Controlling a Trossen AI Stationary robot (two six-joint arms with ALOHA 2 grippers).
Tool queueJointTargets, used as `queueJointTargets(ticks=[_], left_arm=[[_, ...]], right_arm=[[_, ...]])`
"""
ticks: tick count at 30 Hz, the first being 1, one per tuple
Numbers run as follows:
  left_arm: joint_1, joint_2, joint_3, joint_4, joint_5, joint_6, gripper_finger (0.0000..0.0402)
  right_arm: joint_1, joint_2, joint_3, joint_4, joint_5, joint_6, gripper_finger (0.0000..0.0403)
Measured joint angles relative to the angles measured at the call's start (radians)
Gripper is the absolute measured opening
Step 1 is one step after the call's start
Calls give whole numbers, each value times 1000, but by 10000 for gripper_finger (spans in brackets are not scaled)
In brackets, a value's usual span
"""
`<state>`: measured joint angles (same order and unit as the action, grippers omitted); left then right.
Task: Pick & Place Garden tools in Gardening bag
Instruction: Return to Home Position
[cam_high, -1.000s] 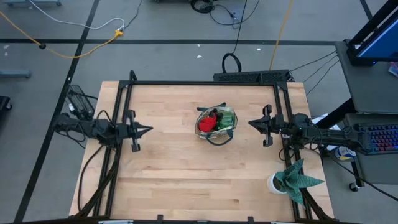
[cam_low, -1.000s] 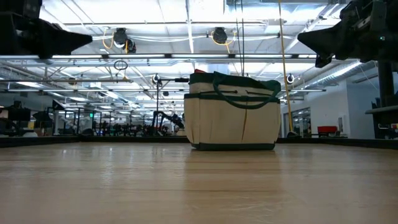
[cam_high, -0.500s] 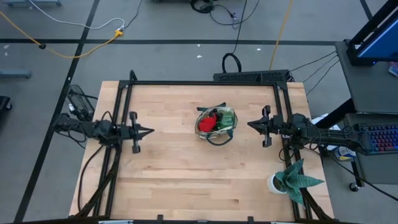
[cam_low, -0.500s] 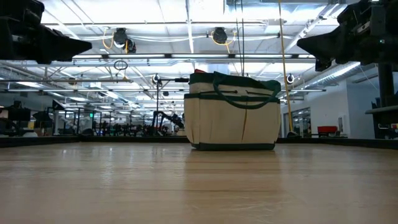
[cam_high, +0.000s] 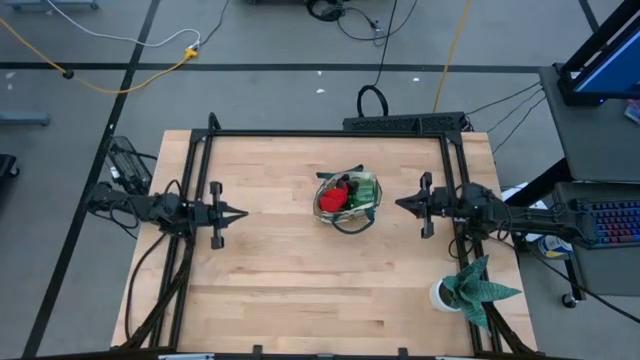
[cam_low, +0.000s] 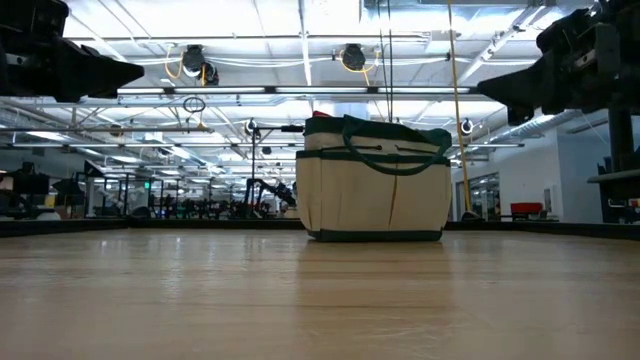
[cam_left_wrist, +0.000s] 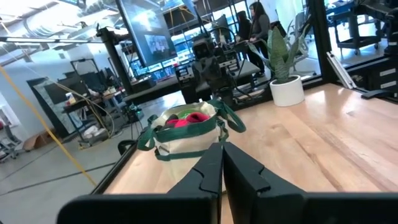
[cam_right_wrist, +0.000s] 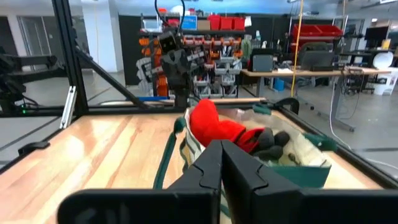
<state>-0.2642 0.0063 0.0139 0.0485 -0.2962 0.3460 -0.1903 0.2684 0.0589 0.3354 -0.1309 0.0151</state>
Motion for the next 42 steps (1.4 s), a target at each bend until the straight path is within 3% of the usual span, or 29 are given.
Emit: queueJointTargets(ticks=[9, 18, 42], left_arm=[[0, 0, -1, 14, 0, -3, 3], [0, 0, -3, 29, 0, -9, 31], [0, 0, -3, 33, -1, -10, 31]], right_arm=[[0, 0, 0, -75, 0, 0, 3], [0, 0, 0, -87, 0, 0, 4], [0, 0, 0, -86, 0, 0, 4]])
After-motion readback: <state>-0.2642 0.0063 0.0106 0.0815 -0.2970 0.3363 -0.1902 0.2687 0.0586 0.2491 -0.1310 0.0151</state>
